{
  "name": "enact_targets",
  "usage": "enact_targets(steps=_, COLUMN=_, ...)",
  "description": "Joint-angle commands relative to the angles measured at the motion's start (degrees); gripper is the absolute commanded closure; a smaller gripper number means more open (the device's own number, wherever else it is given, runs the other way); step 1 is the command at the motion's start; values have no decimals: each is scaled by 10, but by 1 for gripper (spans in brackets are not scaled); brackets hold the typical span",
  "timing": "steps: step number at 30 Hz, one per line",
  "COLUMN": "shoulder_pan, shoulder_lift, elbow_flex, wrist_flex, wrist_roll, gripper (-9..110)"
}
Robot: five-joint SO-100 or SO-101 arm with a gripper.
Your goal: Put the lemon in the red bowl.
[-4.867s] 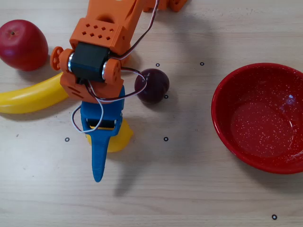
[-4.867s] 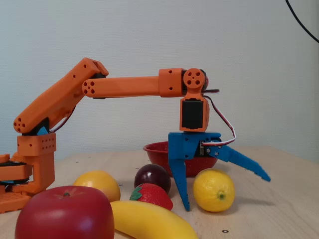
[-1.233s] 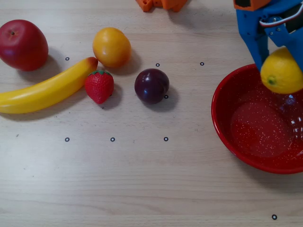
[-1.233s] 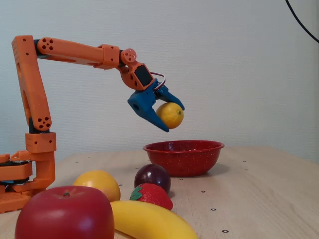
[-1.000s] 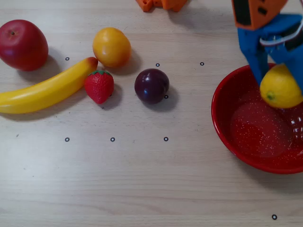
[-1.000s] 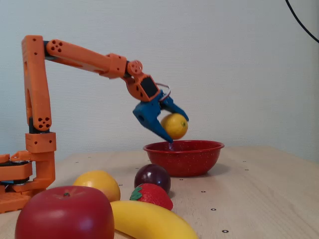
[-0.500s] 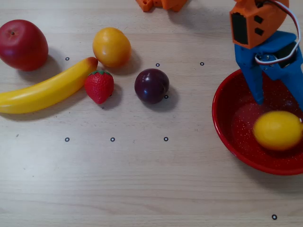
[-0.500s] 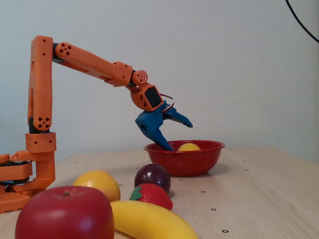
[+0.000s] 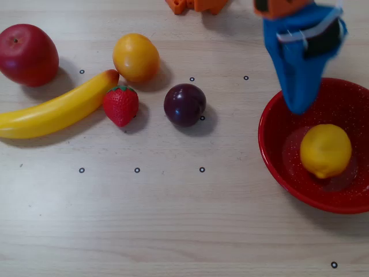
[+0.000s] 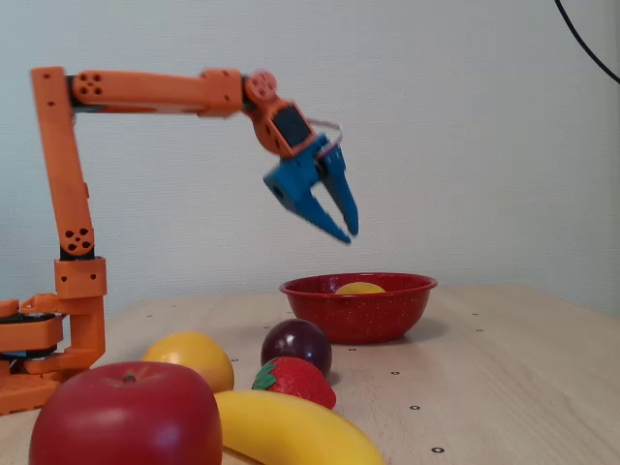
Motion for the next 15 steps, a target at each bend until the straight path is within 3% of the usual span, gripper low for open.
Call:
enact_targets(steps=1, shoulder_pan=-40, shoulder_lift=84, elbow_flex=-30, wrist_flex=17, wrist_roll=-8, gripper=101)
enact_targets(steps=7, shoulder_pan=-110, shoulder_lift=186, elbow_flex=47, wrist_flex=25, wrist_roll=-5, gripper=101)
enact_targets(steps=15, shoulder_pan=-185, shoulder_lift=408, elbow_flex=289, wrist_flex=-53, wrist_roll=25, gripper=101)
